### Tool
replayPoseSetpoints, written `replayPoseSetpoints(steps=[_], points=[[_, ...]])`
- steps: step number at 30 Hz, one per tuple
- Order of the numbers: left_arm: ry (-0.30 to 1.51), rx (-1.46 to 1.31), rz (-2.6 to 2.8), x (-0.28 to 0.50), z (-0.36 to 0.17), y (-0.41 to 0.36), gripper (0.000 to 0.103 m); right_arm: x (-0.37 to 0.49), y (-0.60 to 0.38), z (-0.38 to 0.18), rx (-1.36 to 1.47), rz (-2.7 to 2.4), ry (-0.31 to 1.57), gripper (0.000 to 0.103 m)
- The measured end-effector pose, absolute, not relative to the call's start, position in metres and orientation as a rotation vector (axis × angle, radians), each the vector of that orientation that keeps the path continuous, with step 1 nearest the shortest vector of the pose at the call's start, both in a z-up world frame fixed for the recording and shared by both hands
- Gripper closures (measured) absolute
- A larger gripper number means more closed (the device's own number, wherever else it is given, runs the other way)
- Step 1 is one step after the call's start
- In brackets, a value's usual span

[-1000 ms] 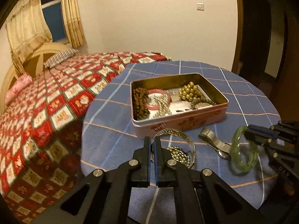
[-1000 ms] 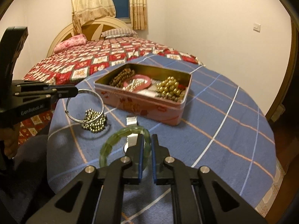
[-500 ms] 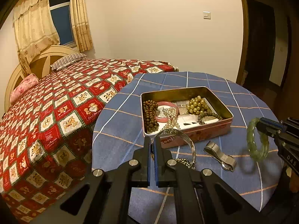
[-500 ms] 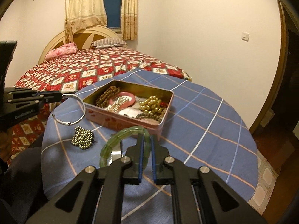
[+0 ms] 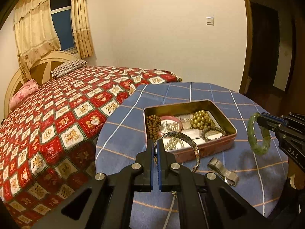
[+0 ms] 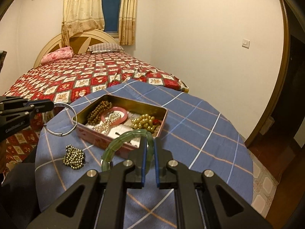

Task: Organize jewelry
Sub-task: 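Carry the silver bangle with the left tool while the right tool carries the jade bangle over the tin, then open the left tool over the tin while the right tool releases the jade bangle inside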

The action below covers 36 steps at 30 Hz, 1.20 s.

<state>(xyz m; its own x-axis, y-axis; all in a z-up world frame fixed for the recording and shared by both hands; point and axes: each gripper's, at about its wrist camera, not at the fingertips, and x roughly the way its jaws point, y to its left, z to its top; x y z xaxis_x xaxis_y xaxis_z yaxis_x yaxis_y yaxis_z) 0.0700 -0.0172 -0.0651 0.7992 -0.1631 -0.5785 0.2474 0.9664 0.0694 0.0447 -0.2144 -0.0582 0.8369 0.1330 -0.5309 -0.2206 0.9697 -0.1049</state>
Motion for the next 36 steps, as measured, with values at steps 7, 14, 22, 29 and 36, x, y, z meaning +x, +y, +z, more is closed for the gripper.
replayPoseSetpoints(steps=[7, 14, 22, 29, 36], points=[[0.575, 0.143, -0.222, 0.08, -0.05, -0.019, 0.101, 0.06, -0.215, -0.048, -0.165, 0.183, 0.536, 0.094], [0.553, 0.15, -0.21, 0.097, -0.041, -0.021, 0.101, 0.073, -0.212, -0.042, -0.163, 0.182, 0.532, 0.094], [0.544, 0.164, -0.205, 0.115, -0.038, -0.024, 0.101, 0.088, -0.207, -0.04, -0.171, 0.184, 0.535, 0.094], [0.556, 0.174, -0.185, 0.138, -0.044, -0.027, 0.101, 0.107, -0.202, -0.042, -0.176, 0.181, 0.556, 0.094], [0.572, 0.196, -0.173, 0.156, -0.05, -0.031, 0.101, 0.126, -0.198, -0.046, -0.194, 0.175, 0.577, 0.094]])
